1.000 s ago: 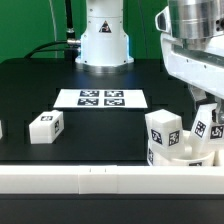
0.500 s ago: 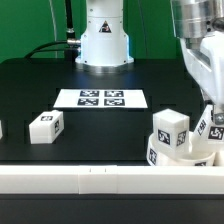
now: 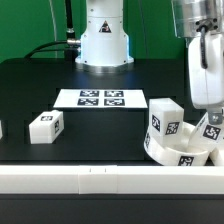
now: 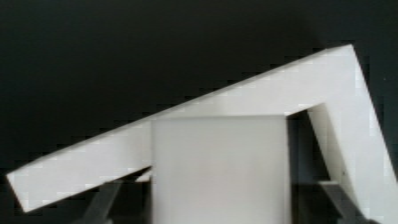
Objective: Assemble stool
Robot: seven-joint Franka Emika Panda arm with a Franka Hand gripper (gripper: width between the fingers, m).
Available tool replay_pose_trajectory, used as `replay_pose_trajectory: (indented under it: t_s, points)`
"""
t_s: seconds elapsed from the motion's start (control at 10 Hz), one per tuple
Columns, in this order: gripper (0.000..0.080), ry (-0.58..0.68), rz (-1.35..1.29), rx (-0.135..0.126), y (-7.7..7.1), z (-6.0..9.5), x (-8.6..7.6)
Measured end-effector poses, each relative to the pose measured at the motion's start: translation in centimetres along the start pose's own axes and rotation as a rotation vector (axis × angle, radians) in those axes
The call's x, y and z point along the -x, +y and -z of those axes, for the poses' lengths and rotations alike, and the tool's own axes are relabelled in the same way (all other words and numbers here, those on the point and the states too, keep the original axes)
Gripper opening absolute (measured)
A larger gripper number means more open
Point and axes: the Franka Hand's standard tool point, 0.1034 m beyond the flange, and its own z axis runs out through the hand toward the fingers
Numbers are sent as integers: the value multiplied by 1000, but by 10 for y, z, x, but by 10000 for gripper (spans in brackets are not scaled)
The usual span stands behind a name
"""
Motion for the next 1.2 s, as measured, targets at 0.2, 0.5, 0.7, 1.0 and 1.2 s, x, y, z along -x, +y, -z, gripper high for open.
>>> replay_pose_trajectory:
  t_s: [0.2,0.5,0.7,1.0,1.2]
  points:
    - [340,-3,5,1,1,0,1]
    - [628,-12,240,51,1,10,1]
    - [645,-21,433,38,3,21,-1]
    - [649,-25,558,37,5,25,-8]
    - [649,-24,562,38,6,24,-8]
